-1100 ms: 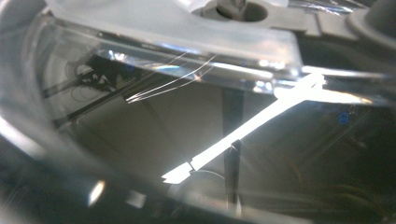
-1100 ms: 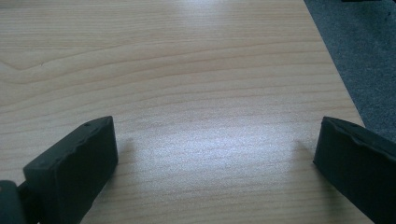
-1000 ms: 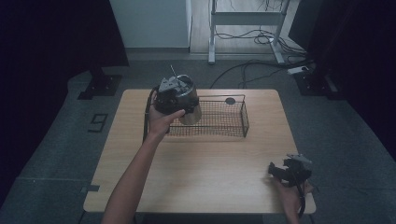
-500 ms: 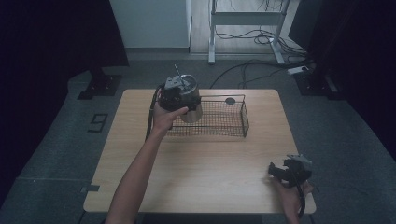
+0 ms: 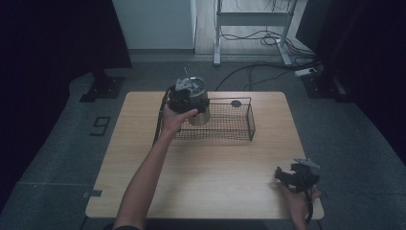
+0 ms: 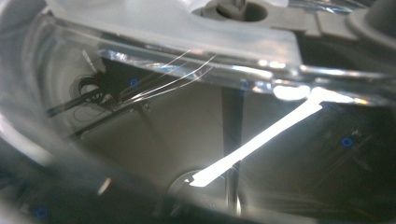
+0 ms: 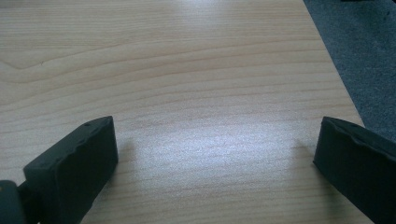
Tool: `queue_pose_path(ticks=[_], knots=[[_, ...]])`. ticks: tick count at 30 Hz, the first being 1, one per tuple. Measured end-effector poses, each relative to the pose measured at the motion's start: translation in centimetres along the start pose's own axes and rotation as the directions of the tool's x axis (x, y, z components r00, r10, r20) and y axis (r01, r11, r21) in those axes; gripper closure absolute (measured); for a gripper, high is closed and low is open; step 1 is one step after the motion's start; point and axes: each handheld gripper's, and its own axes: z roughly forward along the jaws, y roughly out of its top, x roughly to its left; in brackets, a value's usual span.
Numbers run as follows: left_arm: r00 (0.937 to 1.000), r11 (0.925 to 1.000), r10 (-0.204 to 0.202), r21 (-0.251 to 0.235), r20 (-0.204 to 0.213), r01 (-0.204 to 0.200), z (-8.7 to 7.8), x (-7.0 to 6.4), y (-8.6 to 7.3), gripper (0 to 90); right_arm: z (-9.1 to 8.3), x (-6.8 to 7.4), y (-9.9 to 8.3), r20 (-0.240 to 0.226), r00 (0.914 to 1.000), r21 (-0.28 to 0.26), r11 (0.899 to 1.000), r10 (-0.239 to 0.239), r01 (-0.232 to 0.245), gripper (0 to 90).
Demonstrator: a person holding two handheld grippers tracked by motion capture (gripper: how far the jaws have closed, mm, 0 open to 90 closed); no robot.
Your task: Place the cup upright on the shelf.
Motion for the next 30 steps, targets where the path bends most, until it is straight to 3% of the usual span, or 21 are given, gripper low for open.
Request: queue_pose_path(ticks=[20, 30], knots=[[0.9986, 0.9993, -0.03, 0.019, -0.042, 0.031, 3.3, 0.8, -0.8, 3.9, 0.0, 0.0, 0.0, -0.002, 1.0, -0.002, 1.0, 0.002, -0.002, 0.0], [0.9959, 0.997, -0.031, 0.068, -0.085, 0.036, 5.4, 1.1, -1.6, 3.9, 0.0, 0.0, 0.0, -0.004, 1.0, -0.003, 1.0, -0.003, 0.003, 0.1]])
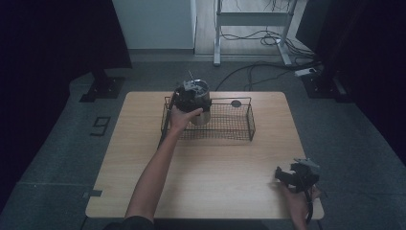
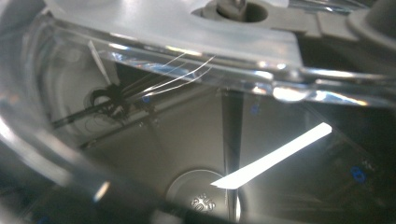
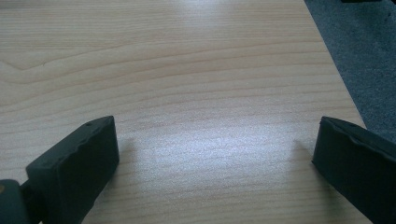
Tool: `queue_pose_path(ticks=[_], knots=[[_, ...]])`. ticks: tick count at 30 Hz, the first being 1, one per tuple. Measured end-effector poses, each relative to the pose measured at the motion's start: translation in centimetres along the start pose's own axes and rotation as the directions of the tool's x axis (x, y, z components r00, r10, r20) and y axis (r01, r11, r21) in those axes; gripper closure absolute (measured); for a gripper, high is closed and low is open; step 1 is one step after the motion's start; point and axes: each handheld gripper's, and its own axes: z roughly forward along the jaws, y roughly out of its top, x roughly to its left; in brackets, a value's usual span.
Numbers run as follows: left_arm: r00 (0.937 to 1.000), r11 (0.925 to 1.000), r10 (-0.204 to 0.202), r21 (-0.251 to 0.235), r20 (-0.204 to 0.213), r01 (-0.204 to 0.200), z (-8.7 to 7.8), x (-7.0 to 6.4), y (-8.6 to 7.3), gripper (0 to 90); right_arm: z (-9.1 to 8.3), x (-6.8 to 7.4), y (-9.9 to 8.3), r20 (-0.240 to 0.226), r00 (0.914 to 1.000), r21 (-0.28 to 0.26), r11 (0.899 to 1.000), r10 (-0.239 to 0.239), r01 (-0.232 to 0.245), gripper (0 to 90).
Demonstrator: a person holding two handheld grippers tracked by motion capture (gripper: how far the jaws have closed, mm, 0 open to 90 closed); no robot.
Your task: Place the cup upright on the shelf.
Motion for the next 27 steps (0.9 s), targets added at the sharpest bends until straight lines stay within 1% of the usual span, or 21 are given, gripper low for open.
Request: queue_pose_path(ticks=[8, 10, 11, 14, 25, 27], knots=[[0.9997, 0.9997, -0.009, 0.022, -0.021, 0.009, 1.0, -0.3, -0.4, 3.9, 0.0, 0.0, 0.0, -0.001, 1.0, 0.0, 1.0, 0.0, 0.0, 0.3], [0.9997, 0.9997, -0.005, 0.025, -0.023, 0.006, 1.3, -0.3, -0.6, 3.9, 0.0, 0.0, 0.0, -0.002, 1.0, -0.001, 1.0, 0.0, 0.0, 0.5], [0.9997, 0.9994, -0.001, 0.034, -0.025, 0.002, 1.5, -0.4, -0.7, 3.9, 0.0, 0.0, 0.0, -0.001, 1.0, -0.001, 1.0, -0.002, 0.002, 0.5], [0.9997, 0.9986, -0.003, 0.052, -0.023, 0.004, 2.1, -0.5, -1.1, 3.9, 0.0, 0.0, 0.0, -0.002, 1.0, -0.001, 1.0, -0.003, 0.003, 0.6], [0.9997, 0.9968, 0.006, 0.08, -0.025, -0.004, 3.4, -1.3, -2.5, 3.9, 0.0, 0.0, 0.0, -0.002, 1.0, -0.002, 1.0, -0.004, 0.004, 0.7], [0.9998, 0.9965, 0.001, 0.084, -0.022, 0.001, 3.6, -1.2, -2.6, 3.9, 0.0, 0.0, 0.0, -0.002, 1.0, -0.002, 1.0, -0.004, 0.004, 0.7]])
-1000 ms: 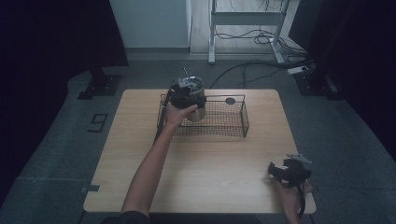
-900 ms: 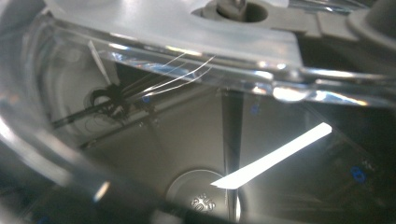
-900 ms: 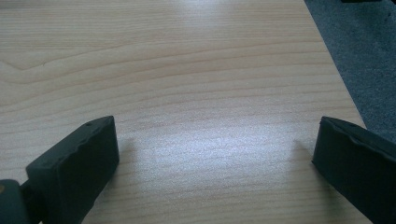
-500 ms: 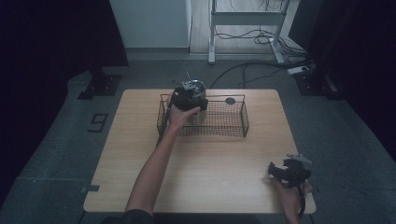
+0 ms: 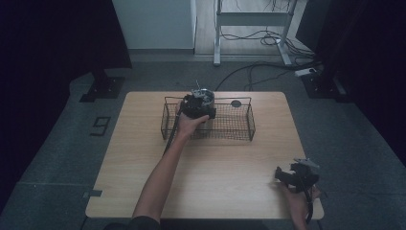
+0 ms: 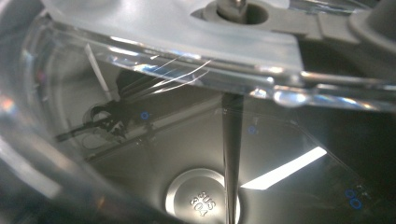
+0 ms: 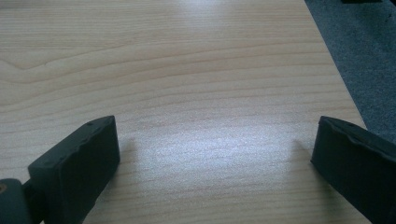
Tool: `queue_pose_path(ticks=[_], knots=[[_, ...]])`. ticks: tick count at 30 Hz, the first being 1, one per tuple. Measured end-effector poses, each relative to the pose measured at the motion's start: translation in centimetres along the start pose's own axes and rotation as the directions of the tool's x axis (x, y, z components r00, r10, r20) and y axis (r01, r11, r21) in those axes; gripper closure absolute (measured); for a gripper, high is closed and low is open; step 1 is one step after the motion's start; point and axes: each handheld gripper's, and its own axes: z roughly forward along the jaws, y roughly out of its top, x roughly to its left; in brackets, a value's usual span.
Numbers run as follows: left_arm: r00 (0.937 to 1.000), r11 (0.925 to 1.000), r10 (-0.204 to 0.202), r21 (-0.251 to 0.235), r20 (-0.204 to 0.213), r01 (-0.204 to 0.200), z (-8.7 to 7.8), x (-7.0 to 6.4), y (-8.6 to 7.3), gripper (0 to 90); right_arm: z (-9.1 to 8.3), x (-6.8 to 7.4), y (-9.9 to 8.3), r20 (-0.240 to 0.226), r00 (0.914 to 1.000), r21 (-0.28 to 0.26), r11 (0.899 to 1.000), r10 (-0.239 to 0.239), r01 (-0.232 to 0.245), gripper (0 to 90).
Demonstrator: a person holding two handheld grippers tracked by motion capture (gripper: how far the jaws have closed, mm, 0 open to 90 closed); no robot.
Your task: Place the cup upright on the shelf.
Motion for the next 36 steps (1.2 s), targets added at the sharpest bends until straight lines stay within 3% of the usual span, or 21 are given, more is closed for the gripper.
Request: queue_pose_path(ticks=[16, 20, 25, 30, 36], knots=[[0.9996, 0.9995, -0.028, 0.011, 0.005, 0.028, 1.0, 0.4, -1.7, 3.9, 0.0, 0.0, 0.0, -0.001, 1.0, -0.001, 1.0, 0.001, -0.001, 0.9], [0.9997, 1.0, -0.001, 0.0, 0.025, 0.001, 1.1, 0.2, -2.2, 3.7, 0.0, 0.0, 0.0, -0.001, 1.0, -0.002, 1.0, 0.0, 0.0, 1.0], [0.9995, 0.9994, -0.03, -0.015, -0.002, 0.03, 1.0, -0.2, -2.5, 3.4, 0.0, 0.0, 0.0, -0.001, 1.0, -0.002, 1.0, 0.001, -0.001, 0.9], [0.9983, 0.9987, -0.051, 0.0, -0.03, 0.051, 1.1, -0.5, -2.4, 0.0, 0.0, 0.0, 0.0, 0.0, 1.0, -0.002, 1.0, 0.001, -0.001, 1.1], [0.9982, 0.9987, -0.052, -0.004, -0.03, 0.051, 0.2, -0.3, -2.2, 0.0, -0.1, 0.0, -0.1, 0.003, 1.0, -0.001, 1.0, 0.002, -0.002, 1.3]])
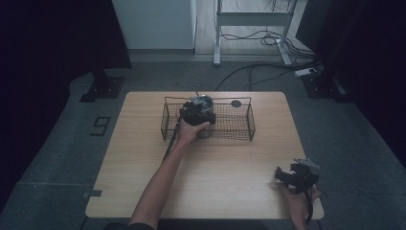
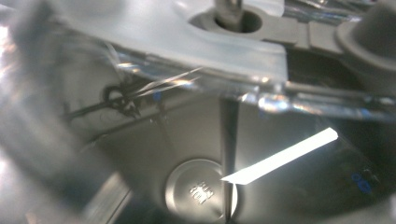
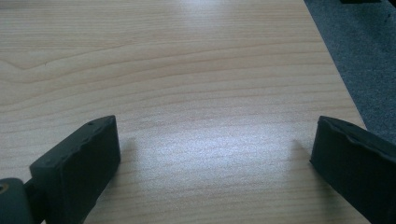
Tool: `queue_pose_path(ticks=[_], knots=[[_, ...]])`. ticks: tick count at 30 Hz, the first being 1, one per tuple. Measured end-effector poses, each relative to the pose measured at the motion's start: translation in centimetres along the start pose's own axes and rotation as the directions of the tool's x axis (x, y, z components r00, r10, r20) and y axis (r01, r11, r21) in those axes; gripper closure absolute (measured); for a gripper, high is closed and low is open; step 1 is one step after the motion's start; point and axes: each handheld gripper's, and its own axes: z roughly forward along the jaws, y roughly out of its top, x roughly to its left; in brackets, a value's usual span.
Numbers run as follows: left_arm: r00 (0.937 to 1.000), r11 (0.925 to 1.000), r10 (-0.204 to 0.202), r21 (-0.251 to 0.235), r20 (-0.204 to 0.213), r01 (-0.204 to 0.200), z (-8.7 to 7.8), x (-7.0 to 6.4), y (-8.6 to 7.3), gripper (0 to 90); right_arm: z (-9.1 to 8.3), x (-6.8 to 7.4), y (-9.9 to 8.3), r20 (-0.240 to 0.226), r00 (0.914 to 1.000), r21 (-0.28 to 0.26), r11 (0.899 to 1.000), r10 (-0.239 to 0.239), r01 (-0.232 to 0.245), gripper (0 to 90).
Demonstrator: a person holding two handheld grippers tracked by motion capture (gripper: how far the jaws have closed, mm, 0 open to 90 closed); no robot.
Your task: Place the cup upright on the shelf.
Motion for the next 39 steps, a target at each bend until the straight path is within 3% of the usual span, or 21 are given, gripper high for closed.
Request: queue_pose_path(ticks=[2, 4, 9, 16, 20, 39], knots=[[1.0, 0.9999, -0.006, 0.016, -0.007, 0.006, -0.8, 0.1, 0.4, 0.0, 0.0, 0.0, 0.0, 0.0, 1.0, 0.0, 1.0, 0.0, 0.0, 1.2], [0.9999, 1.0, 0.003, 0.001, 0.013, -0.003, -1.6, 0.1, 0.6, 0.0, 0.0, 0.0, 0.0, 0.0, 1.0, 0.0, 1.0, 0.001, -0.001, 1.2], [0.9997, 0.9998, 0.02, -0.011, 0.012, -0.019, -3.8, -0.1, 0.5, 0.0, 0.0, 0.0, 0.0, 0.0, 1.0, 0.0, 1.0, 0.001, -0.001, 1.2], [0.9996, 0.9996, 0.024, 0.016, 0.012, -0.025, -4.7, 0.3, -0.3, 0.0, 0.0, 0.0, 0.0, 0.0, 1.0, -0.002, 1.0, 0.003, -0.003, 1.3], [0.9973, 0.9975, 0.065, 0.026, 0.034, -0.065, -5.6, 0.1, -1.9, 0.0, 0.0, 0.0, 0.0, -0.002, 1.0, -0.002, 1.0, 0.003, -0.003, 1.3], [0.9902, 0.9955, 0.093, 0.008, 0.104, -0.094, -10.0, -0.3, -9.0, 3.7, 0.1, 0.0, 0.1, -0.001, 1.0, 0.0, 1.0, 0.003, -0.003, 1.3]])
